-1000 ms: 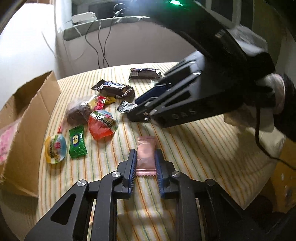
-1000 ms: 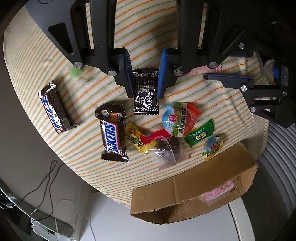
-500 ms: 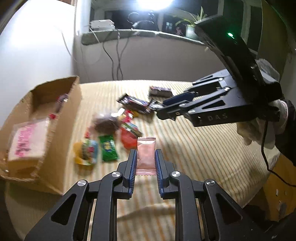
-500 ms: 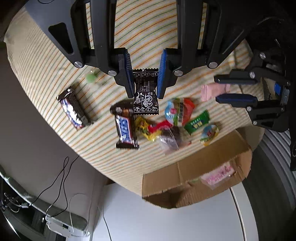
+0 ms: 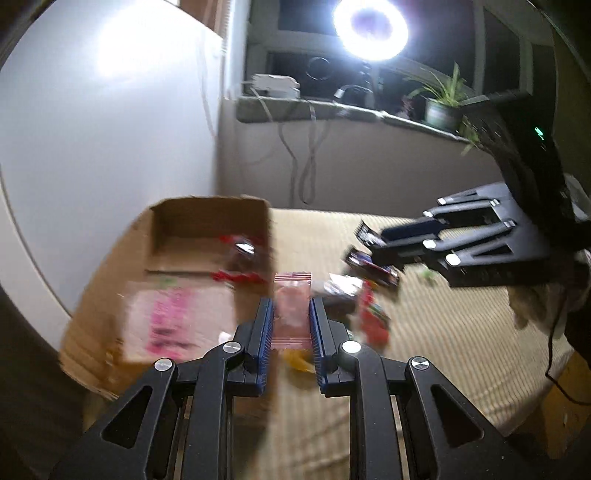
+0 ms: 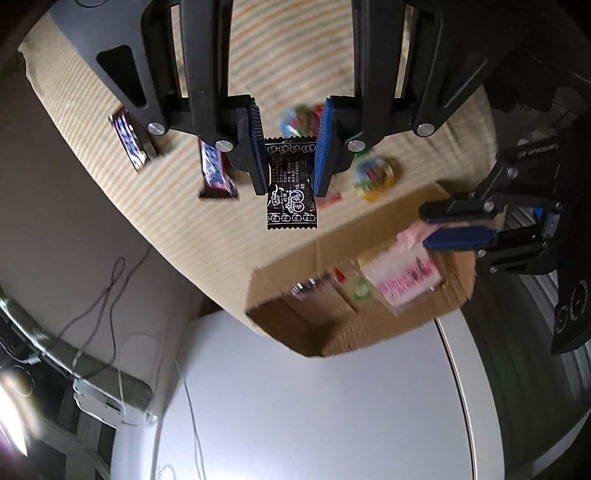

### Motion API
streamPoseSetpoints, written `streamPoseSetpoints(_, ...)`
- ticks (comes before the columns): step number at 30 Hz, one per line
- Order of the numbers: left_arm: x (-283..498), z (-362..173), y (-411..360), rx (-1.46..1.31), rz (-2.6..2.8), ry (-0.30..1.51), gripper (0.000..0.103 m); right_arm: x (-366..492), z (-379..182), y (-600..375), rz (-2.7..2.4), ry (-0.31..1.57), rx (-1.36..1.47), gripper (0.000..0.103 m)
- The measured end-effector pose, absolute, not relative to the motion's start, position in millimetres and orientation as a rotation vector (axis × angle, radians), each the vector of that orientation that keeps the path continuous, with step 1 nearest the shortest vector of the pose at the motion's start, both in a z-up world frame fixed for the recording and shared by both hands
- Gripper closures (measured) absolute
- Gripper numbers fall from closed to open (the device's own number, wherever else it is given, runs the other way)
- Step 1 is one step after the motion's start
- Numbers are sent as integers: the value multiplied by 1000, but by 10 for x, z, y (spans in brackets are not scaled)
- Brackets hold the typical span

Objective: Organize snacks
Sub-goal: 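Carry the pink candy with the left gripper over the box while the right carries the black packet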

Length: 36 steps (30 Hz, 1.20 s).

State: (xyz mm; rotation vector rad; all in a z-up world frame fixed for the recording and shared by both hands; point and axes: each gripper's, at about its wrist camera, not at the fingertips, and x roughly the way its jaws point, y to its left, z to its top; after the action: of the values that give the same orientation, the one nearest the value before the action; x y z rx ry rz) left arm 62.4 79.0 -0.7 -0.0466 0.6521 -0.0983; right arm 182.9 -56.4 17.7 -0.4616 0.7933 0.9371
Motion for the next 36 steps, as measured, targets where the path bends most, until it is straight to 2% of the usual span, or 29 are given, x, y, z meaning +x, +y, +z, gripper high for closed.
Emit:
streamPoseSetpoints(11, 888, 90, 1275, -60, 12, 617, 85, 1779, 157, 22, 1016, 786, -448, 78)
streamPoseSetpoints(36, 1233, 41, 1475, -57, 71, 645, 85, 1866, -66, 557, 1098, 817, -450, 77)
